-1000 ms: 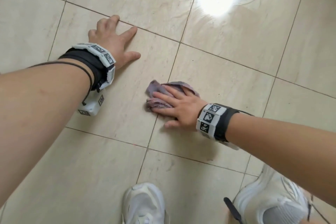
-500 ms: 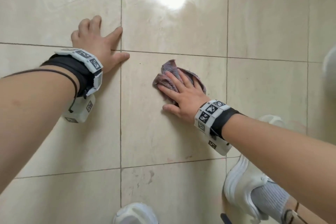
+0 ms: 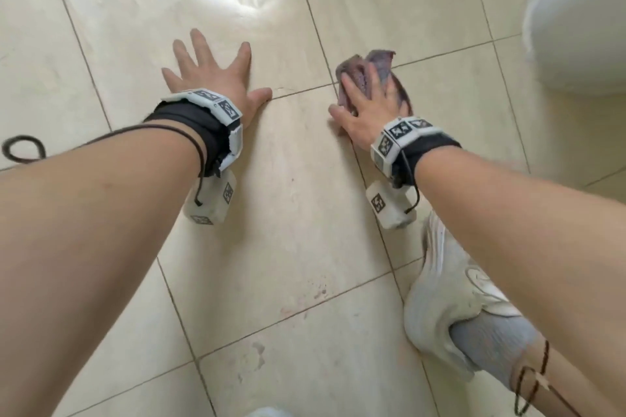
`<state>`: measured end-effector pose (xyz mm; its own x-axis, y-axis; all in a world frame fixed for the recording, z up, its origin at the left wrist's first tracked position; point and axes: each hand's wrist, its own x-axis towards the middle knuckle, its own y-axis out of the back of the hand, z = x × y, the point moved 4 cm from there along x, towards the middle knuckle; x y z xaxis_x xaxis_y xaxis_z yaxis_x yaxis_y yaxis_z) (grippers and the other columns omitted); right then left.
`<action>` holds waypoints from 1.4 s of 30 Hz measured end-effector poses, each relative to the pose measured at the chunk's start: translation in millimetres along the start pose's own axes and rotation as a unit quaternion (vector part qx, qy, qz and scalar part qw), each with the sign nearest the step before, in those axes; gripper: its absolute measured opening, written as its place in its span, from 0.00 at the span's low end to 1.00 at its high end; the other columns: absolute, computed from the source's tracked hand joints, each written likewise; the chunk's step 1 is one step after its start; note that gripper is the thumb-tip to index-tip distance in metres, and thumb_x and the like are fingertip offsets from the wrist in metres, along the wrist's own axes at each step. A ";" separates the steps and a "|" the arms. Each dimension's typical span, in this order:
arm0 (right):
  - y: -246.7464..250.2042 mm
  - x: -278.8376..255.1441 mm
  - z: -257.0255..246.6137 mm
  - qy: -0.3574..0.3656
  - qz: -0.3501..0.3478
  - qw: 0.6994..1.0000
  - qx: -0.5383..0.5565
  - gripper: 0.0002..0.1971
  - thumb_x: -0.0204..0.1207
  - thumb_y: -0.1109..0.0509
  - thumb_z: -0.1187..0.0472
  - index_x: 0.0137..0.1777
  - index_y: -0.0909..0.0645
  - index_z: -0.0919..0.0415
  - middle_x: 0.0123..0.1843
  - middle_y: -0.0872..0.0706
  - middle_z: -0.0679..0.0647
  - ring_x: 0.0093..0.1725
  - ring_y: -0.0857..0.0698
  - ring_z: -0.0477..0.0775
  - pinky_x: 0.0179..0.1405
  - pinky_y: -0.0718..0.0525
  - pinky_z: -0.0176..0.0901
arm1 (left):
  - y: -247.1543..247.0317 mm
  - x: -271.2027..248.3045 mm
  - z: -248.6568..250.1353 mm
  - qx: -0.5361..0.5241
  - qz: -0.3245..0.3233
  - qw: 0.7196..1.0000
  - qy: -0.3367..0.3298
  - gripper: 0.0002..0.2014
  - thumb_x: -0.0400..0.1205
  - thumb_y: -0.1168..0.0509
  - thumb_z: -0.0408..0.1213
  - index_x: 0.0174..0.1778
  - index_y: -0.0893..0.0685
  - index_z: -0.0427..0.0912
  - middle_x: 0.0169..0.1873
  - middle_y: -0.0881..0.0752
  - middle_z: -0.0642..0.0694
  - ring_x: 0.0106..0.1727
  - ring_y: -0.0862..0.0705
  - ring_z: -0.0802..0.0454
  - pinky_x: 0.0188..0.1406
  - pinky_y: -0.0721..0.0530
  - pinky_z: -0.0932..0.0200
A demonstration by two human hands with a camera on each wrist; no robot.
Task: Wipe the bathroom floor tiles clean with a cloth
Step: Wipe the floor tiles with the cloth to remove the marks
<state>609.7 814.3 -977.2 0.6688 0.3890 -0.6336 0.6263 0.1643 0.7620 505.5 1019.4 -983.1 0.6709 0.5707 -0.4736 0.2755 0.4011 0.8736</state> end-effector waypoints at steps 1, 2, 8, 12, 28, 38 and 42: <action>7.6 8.8 -4.8 -0.009 0.002 1.000 0.003 0.35 0.80 0.47 0.32 0.84 0.56 0.32 0.86 0.69 0.45 0.85 0.67 0.61 0.80 0.61 0.73 | -1.3 1.4 4.6 -0.003 0.000 1.000 0.006 0.36 0.80 0.42 0.68 0.83 0.50 0.67 0.85 0.63 0.37 0.84 0.63 0.30 0.77 0.54 0.24; 6.9 12.0 -16.1 0.003 0.006 1.000 -0.002 0.36 0.80 0.46 0.32 0.84 0.57 0.33 0.86 0.70 0.46 0.84 0.68 0.62 0.79 0.62 0.73 | -0.8 3.3 7.4 -0.006 -0.001 1.000 0.010 0.37 0.80 0.42 0.68 0.82 0.50 0.68 0.85 0.64 0.37 0.84 0.63 0.29 0.76 0.54 0.23; -58.0 -55.9 -49.0 0.149 -0.039 0.984 -0.092 0.37 0.78 0.46 0.30 0.83 0.61 0.31 0.84 0.74 0.44 0.83 0.73 0.58 0.79 0.66 0.71 | 6.4 6.9 14.3 -0.014 -0.059 0.998 0.029 0.40 0.81 0.39 0.65 0.84 0.54 0.65 0.84 0.67 0.36 0.82 0.66 0.26 0.73 0.48 0.19; -51.2 -55.8 -34.8 0.164 -0.060 0.977 -0.119 0.37 0.78 0.44 0.31 0.83 0.59 0.30 0.85 0.72 0.43 0.83 0.72 0.55 0.81 0.64 0.70 | 3.0 0.3 15.1 -0.009 -0.065 0.998 0.013 0.39 0.82 0.40 0.63 0.84 0.54 0.65 0.84 0.68 0.37 0.83 0.66 0.27 0.73 0.48 0.19; -36.9 -49.8 -41.0 0.104 -0.089 0.988 -0.070 0.35 0.80 0.48 0.30 0.83 0.58 0.30 0.85 0.71 0.41 0.84 0.71 0.56 0.79 0.61 0.73 | -3.8 -13.9 12.5 -0.009 -0.072 0.997 0.016 0.38 0.82 0.42 0.65 0.84 0.55 0.67 0.84 0.69 0.38 0.82 0.67 0.27 0.75 0.47 0.19; 17.0 25.0 -18.8 -0.024 0.027 0.999 0.004 0.39 0.78 0.51 0.27 0.85 0.61 0.37 0.86 0.70 0.51 0.84 0.68 0.67 0.78 0.62 0.73 | -5.0 -10.2 15.1 -0.020 -0.058 0.998 0.016 0.37 0.82 0.41 0.64 0.83 0.55 0.69 0.84 0.70 0.40 0.83 0.69 0.29 0.75 0.48 0.18; -5.2 5.0 -44.2 0.067 0.023 0.997 -0.019 0.38 0.78 0.49 0.28 0.84 0.61 0.35 0.86 0.71 0.48 0.84 0.69 0.63 0.79 0.66 0.71 | -8.3 -10.9 12.3 -0.018 -0.048 0.998 0.020 0.37 0.82 0.42 0.66 0.83 0.54 0.70 0.84 0.69 0.40 0.83 0.68 0.30 0.74 0.48 0.18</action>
<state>592.1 855.5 -978.5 0.6354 0.5150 -0.5754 0.5781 0.1768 0.7966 504.4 1001.1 -983.8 0.6141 0.5570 -0.5592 0.3115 0.4799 0.8201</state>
